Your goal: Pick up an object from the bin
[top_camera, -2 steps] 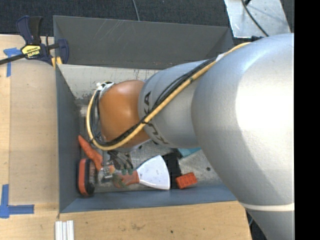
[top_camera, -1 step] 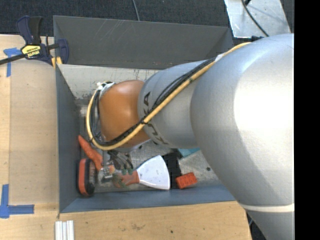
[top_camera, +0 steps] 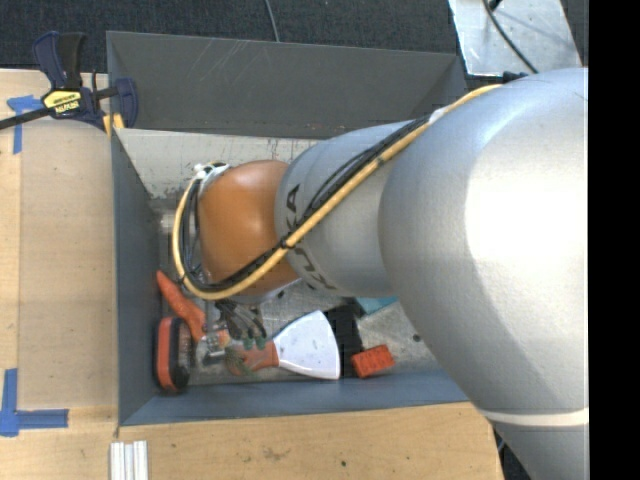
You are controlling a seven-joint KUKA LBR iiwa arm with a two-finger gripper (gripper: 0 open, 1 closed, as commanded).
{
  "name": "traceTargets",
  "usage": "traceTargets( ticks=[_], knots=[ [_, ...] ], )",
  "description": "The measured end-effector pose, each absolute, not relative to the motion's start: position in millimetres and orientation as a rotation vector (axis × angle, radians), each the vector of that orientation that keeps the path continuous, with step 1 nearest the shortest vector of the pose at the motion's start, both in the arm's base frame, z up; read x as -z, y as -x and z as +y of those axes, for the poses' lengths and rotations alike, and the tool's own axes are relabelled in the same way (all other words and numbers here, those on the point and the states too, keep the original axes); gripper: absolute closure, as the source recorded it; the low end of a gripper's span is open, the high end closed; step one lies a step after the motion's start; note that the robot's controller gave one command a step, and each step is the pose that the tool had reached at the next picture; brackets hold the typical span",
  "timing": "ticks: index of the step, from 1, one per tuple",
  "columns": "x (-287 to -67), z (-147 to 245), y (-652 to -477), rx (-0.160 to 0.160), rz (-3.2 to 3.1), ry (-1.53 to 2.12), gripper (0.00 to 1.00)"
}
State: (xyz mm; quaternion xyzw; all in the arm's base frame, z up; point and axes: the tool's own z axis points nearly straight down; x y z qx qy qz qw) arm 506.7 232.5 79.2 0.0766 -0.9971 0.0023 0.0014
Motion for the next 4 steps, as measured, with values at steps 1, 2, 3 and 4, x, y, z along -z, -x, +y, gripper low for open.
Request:
traceTargets(
  ticks=[1,2,3,4],
  knots=[
    [-79.2,232.5,-506.7,-0.007,-3.130,-0.240,1.00],
    [-79.2,232.5,-506.8,-0.007,-3.130,-0.240,1.00],
    [-121.8,231.2,-500.4,-0.004,-3.127,-0.256,0.00],
    [-189.6,230.6,-499.2,-0.002,-3.129,-0.267,0.00]
  ],
)
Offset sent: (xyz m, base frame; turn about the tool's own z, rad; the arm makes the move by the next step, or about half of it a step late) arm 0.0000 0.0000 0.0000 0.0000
